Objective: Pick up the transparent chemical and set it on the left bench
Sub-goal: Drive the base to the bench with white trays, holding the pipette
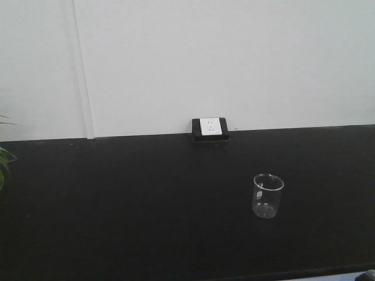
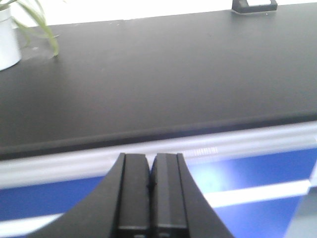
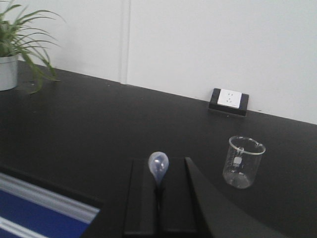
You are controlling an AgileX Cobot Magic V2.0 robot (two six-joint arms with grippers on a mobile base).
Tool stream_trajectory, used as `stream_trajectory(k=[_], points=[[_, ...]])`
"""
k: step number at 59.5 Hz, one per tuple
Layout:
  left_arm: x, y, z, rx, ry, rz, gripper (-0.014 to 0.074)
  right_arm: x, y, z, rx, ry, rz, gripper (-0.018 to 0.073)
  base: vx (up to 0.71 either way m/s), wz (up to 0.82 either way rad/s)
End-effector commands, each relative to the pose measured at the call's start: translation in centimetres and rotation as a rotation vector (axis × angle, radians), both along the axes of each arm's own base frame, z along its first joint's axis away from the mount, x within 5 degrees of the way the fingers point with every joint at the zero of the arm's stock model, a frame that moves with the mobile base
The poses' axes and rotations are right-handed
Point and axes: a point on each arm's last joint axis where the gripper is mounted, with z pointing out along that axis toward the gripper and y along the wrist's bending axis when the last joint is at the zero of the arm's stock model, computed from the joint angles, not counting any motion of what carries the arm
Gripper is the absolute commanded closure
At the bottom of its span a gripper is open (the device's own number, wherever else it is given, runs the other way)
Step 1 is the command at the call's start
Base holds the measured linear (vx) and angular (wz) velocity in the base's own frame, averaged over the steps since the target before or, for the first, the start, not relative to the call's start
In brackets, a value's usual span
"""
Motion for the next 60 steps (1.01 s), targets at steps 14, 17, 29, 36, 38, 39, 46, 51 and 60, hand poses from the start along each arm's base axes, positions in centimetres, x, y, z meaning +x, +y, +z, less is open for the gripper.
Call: stream_trajectory(k=[14,17,29,36,38,39,46,51,60], points=[[-0.15,0.02,0.27,-0.014,-0.081,-0.001,0.0600,0.06,-0.02,1.03,0.028,-0.023,-0.004,0.0562,-0.39,0.13],[-0.15,0.02,0.27,-0.014,-0.081,-0.001,0.0600,0.06,-0.02,1.03,0.028,-0.023,-0.004,0.0562,-0.39,0.18],[-0.15,0.02,0.27,-0.014,-0.081,-0.001,0.0600,0.05,-0.01,1.03,0.027,-0.024,-0.002,0.0562,-0.36,0.24],[-0.15,0.02,0.27,-0.014,-0.081,-0.001,0.0600,0.05,0.00,1.03,0.027,-0.023,-0.001,0.0562,-0.32,0.36],[-0.15,0.02,0.27,-0.014,-0.081,-0.001,0.0600,0.05,0.00,1.03,0.027,-0.023,-0.001,0.0562,-0.30,0.43],[-0.15,0.02,0.27,-0.014,-0.081,-0.001,0.0600,0.05,0.00,1.03,0.027,-0.023,-0.001,0.0562,-0.29,0.45],[-0.15,0.02,0.27,-0.014,-0.081,-0.001,0.0600,0.03,0.00,1.04,0.027,-0.024,-0.001,0.0562,-0.27,0.52],[-0.15,0.02,0.27,-0.014,-0.081,-0.001,0.0600,0.03,0.00,1.04,0.027,-0.024,-0.001,0.0562,-0.23,0.62],[-0.15,0.02,0.27,-0.014,-0.081,-0.001,0.0600,0.03,0.00,1.04,0.027,-0.024,-0.001,0.0562,-0.18,0.71]])
